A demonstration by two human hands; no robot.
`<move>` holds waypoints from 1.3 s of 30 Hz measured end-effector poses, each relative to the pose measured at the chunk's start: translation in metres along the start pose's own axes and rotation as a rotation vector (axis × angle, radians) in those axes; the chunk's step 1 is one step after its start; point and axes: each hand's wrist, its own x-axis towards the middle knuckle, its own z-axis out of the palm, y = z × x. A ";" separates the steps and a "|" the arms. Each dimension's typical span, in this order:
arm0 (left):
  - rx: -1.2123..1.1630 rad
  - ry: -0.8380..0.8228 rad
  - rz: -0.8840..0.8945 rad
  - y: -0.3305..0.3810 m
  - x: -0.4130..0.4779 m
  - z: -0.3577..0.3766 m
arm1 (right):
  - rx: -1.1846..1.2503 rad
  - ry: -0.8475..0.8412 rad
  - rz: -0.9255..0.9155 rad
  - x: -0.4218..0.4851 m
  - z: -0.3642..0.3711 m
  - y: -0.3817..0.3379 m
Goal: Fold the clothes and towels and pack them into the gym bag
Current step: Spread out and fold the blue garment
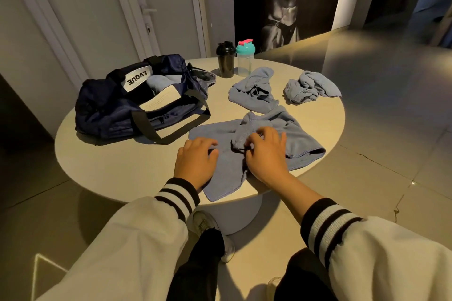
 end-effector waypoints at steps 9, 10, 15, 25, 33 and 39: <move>0.248 -0.330 -0.056 -0.032 0.034 0.009 | 0.065 -0.150 -0.206 -0.002 0.022 -0.023; 0.260 -0.318 -0.080 -0.038 0.038 0.008 | 0.058 -0.110 -0.183 -0.003 0.020 -0.023; 0.133 0.076 -0.034 -0.040 0.022 0.007 | -0.022 -0.059 -0.024 -0.005 0.020 -0.018; 0.125 -0.358 0.108 -0.031 -0.014 0.004 | -0.074 -0.106 0.157 -0.014 0.016 -0.011; -0.136 -0.057 0.113 -0.034 -0.025 0.004 | 0.093 -0.012 0.050 -0.022 0.007 -0.020; -0.402 0.001 -0.109 -0.030 -0.022 -0.006 | 0.262 -0.203 -0.435 -0.018 -0.008 -0.034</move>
